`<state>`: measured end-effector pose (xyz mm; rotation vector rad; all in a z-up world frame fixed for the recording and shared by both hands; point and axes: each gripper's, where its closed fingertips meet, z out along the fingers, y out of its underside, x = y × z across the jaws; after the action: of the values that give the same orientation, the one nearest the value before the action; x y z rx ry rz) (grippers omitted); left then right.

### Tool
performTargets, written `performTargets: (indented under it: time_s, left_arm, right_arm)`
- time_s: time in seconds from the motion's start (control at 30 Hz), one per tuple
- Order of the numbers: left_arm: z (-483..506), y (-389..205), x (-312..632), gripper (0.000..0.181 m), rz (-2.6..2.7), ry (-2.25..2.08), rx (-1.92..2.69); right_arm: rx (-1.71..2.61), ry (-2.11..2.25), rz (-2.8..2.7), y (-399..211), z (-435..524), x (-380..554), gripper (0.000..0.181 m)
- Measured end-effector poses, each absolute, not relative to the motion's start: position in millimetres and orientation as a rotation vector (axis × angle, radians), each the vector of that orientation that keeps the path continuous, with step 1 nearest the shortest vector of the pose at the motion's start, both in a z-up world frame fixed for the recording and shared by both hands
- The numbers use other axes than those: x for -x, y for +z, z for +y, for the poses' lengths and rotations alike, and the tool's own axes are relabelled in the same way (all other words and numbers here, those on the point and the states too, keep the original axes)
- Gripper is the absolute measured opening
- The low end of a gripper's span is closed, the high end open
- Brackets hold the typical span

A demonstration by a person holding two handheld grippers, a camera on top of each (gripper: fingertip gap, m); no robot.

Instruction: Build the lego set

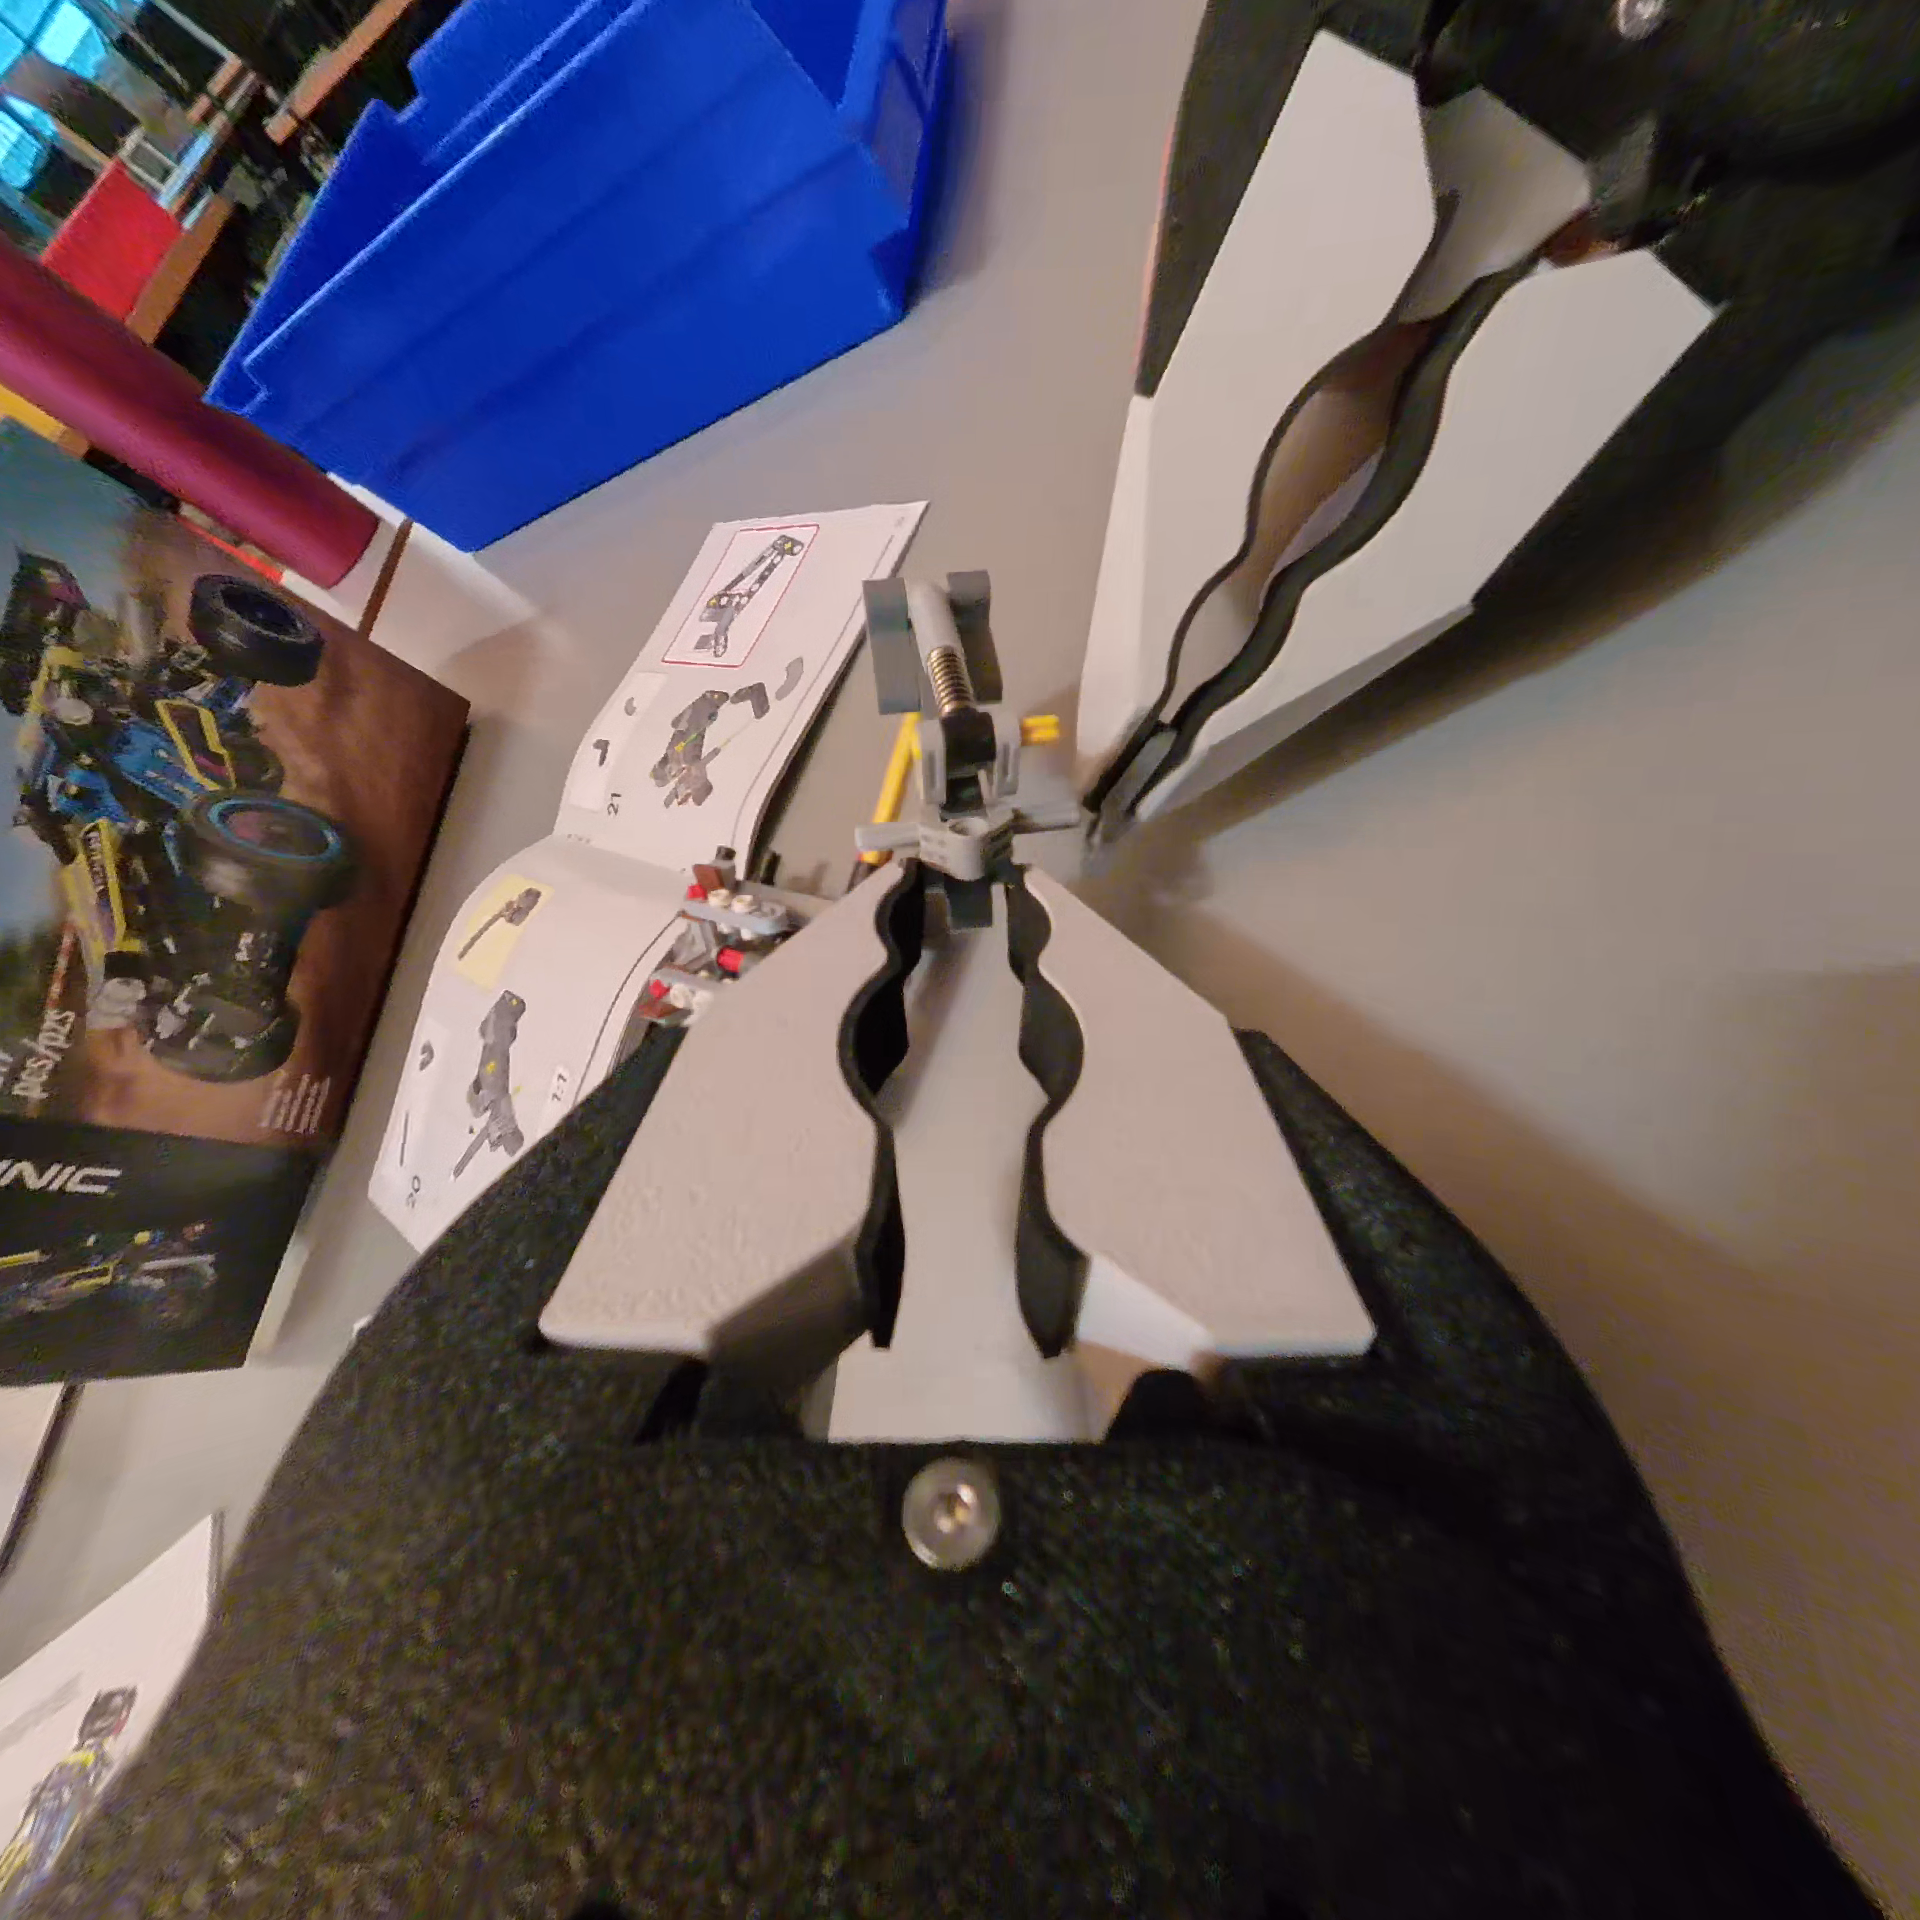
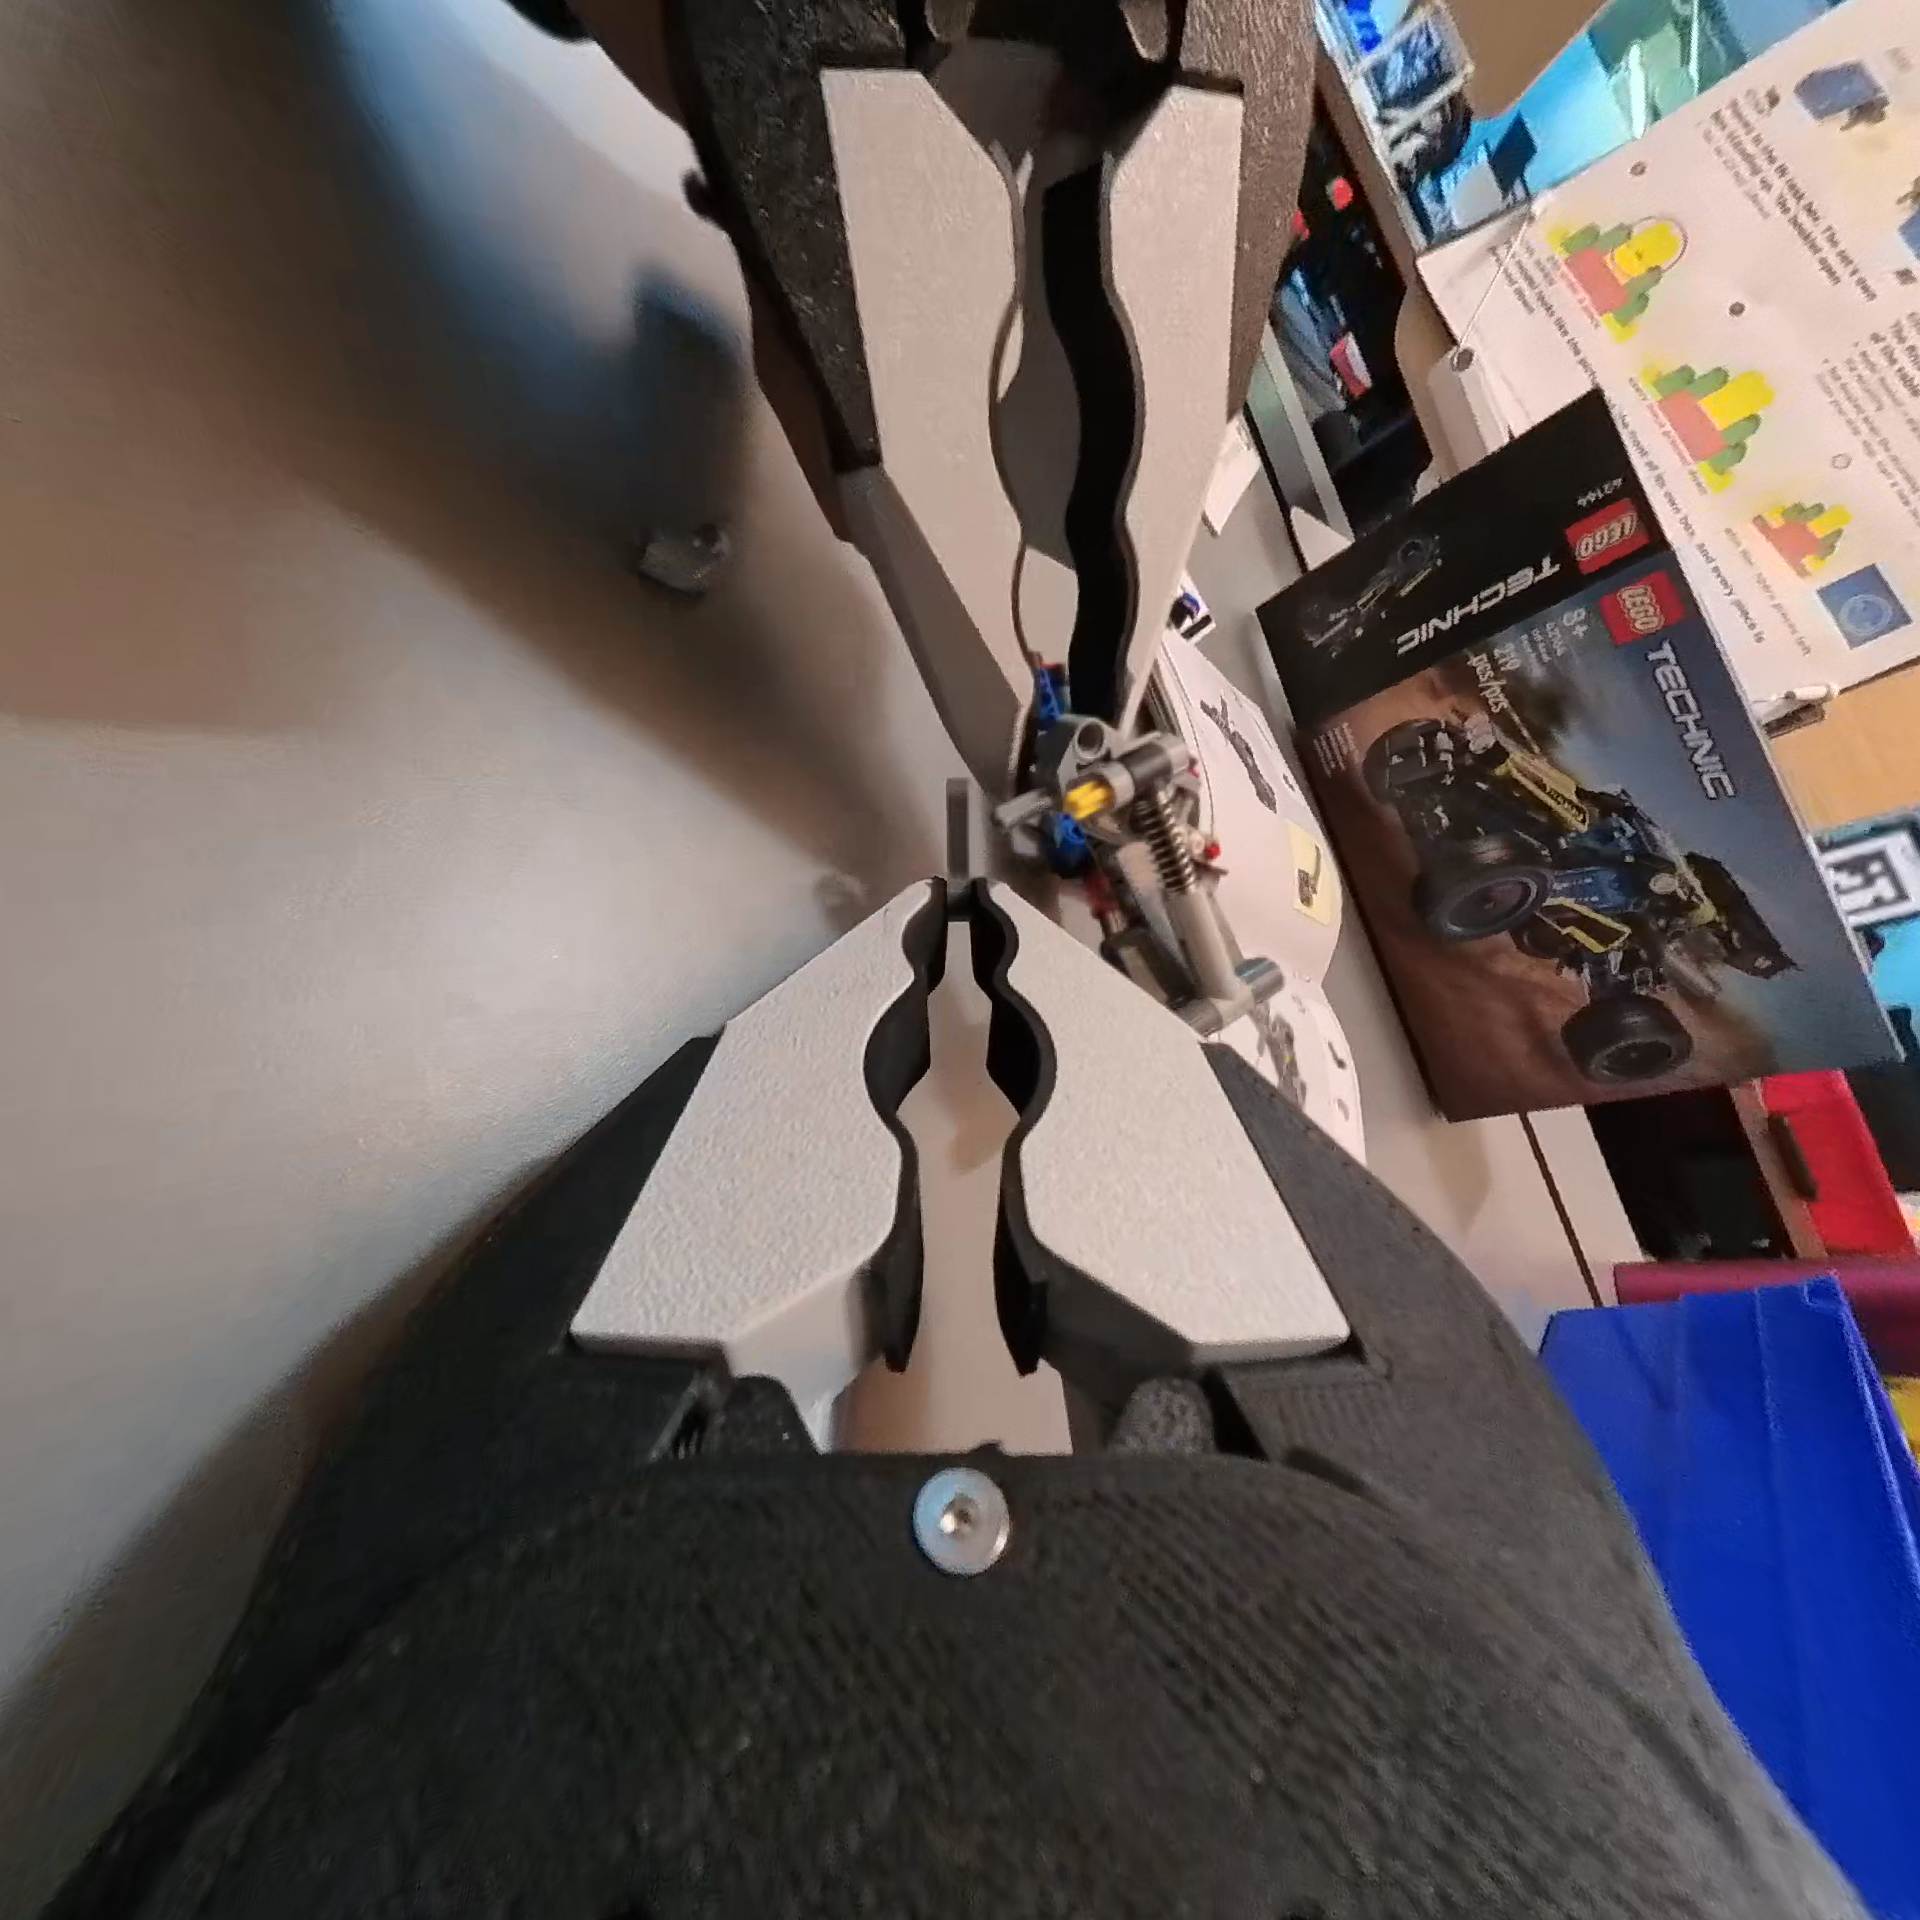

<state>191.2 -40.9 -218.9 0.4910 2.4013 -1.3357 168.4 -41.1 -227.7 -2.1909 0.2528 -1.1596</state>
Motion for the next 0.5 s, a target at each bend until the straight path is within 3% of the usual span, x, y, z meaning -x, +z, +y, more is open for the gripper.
performTargets:
  time_s: [0.5]
  left_arm:
    - [-35.2,-213.7,-182.8,0.013,2.334,-1.452,-0.649]
  right_arm:
    - [2.131,-1.062,0.227,-220.9,-35.4,-162.0,0.002]
